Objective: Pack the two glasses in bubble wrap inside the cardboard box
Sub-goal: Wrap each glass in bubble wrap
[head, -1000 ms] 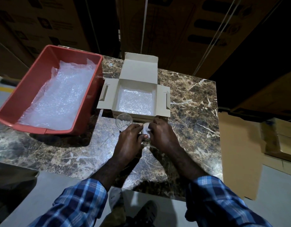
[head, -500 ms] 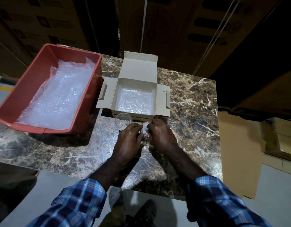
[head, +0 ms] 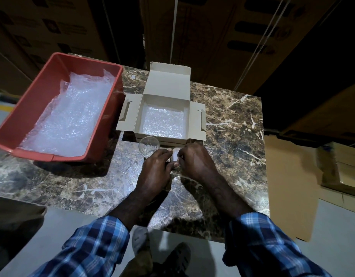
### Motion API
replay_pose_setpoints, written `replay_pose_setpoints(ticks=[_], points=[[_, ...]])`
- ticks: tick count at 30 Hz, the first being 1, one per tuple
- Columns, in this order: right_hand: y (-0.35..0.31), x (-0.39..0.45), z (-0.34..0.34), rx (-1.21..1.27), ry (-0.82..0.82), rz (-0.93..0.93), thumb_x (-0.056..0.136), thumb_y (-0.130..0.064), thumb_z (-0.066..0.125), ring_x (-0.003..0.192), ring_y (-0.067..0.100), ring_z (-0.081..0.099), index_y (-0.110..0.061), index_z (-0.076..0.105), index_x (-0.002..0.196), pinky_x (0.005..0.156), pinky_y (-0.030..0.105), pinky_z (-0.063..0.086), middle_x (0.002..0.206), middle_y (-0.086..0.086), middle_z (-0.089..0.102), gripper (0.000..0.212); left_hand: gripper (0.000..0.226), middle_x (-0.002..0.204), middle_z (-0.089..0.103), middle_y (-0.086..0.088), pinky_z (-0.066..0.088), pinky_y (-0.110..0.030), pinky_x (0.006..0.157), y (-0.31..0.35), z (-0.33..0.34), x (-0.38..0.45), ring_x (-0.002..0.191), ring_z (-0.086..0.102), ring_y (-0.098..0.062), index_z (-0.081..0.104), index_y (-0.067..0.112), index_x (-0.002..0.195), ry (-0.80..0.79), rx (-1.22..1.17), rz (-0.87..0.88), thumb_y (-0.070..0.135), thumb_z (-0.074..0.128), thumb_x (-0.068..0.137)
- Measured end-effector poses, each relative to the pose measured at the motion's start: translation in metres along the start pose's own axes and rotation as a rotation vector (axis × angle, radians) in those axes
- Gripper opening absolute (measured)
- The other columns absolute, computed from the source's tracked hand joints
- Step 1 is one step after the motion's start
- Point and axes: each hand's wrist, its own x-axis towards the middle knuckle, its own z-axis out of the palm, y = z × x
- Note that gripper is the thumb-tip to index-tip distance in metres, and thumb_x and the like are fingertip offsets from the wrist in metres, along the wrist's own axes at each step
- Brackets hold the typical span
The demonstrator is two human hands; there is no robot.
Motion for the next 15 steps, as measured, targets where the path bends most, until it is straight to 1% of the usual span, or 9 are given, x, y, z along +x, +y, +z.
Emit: replay_pose_setpoints(ticks=[3, 6, 8, 10, 11, 13, 15], points=[[-0.005, 0.002, -0.009, -0.025, -0.061, 0.026, 0.085, -0.03, 0.064, 0.088, 0.03, 0.059, -0.015, 0.078, 0.086, 0.083, 0.036, 0.05, 0.088, 0.01, 0.072, 0.02, 0.031, 0.107, 0.071, -0.013, 0.048, -0.025, 0.081, 0.001, -0.001, 0.0, 0.093, 0.069, -0.027, 0.073, 0.002, 0.113, 0.002, 0.016, 0.014, 0.003, 0.077, 0.082], [-0.007, 0.004, -0.014, -0.042, -0.119, 0.033, 0.087, -0.031, 0.065, 0.091, 0.029, 0.062, -0.014, 0.076, 0.094, 0.088, 0.038, 0.05, 0.096, 0.009, 0.072, 0.021, 0.033, 0.108, 0.071, -0.014, 0.046, -0.024, 0.083, 0.001, -0.001, 0.0, 0.094, 0.069, -0.028, 0.072, 0.001, 0.115, -0.003, 0.021, 0.019, 0.002, 0.077, 0.082], [-0.005, 0.005, -0.015, -0.033, -0.144, 0.021, 0.089, -0.031, 0.067, 0.091, 0.028, 0.063, -0.014, 0.076, 0.096, 0.087, 0.038, 0.051, 0.098, 0.009, 0.072, 0.021, 0.033, 0.11, 0.071, -0.013, 0.046, -0.025, 0.085, -0.001, 0.001, 0.0, 0.096, 0.069, -0.027, 0.072, 0.002, 0.116, -0.005, 0.018, 0.011, 0.007, 0.078, 0.083], [-0.003, 0.006, -0.015, 0.008, -0.152, 0.015, 0.091, -0.028, 0.068, 0.09, 0.027, 0.064, -0.014, 0.076, 0.095, 0.085, 0.039, 0.052, 0.098, 0.007, 0.073, 0.016, 0.033, 0.112, 0.07, -0.011, 0.047, -0.025, 0.085, -0.004, 0.002, 0.001, 0.098, 0.068, -0.025, 0.072, 0.005, 0.117, -0.004, 0.014, 0.003, 0.01, 0.077, 0.085], [-0.001, 0.006, -0.014, 0.025, -0.147, 0.017, 0.091, -0.023, 0.068, 0.091, 0.026, 0.066, -0.014, 0.076, 0.097, 0.086, 0.039, 0.054, 0.099, 0.006, 0.073, 0.013, 0.033, 0.113, 0.07, -0.01, 0.047, -0.025, 0.085, -0.005, 0.003, 0.0, 0.098, 0.067, -0.024, 0.072, 0.006, 0.118, -0.007, 0.014, 0.0, 0.011, 0.077, 0.086], [0.0, 0.005, -0.013, 0.058, -0.106, 0.024, 0.088, -0.011, 0.068, 0.091, 0.024, 0.068, -0.014, 0.076, 0.104, 0.085, 0.04, 0.056, 0.104, 0.007, 0.074, 0.018, 0.032, 0.114, 0.07, -0.009, 0.046, -0.024, 0.085, -0.006, 0.004, 0.0, 0.099, 0.067, -0.022, 0.073, 0.008, 0.119, -0.01, 0.01, -0.007, 0.013, 0.075, 0.087], [0.004, 0.003, -0.011, 0.074, -0.043, 0.034, 0.083, -0.006, 0.065, 0.087, 0.026, 0.068, -0.015, 0.078, 0.098, 0.081, 0.041, 0.057, 0.099, 0.008, 0.074, 0.022, 0.032, 0.113, 0.07, -0.009, 0.043, -0.021, 0.086, -0.007, 0.004, 0.0, 0.1, 0.066, -0.022, 0.072, 0.007, 0.119, -0.005, 0.01, -0.011, 0.013, 0.076, 0.087]])
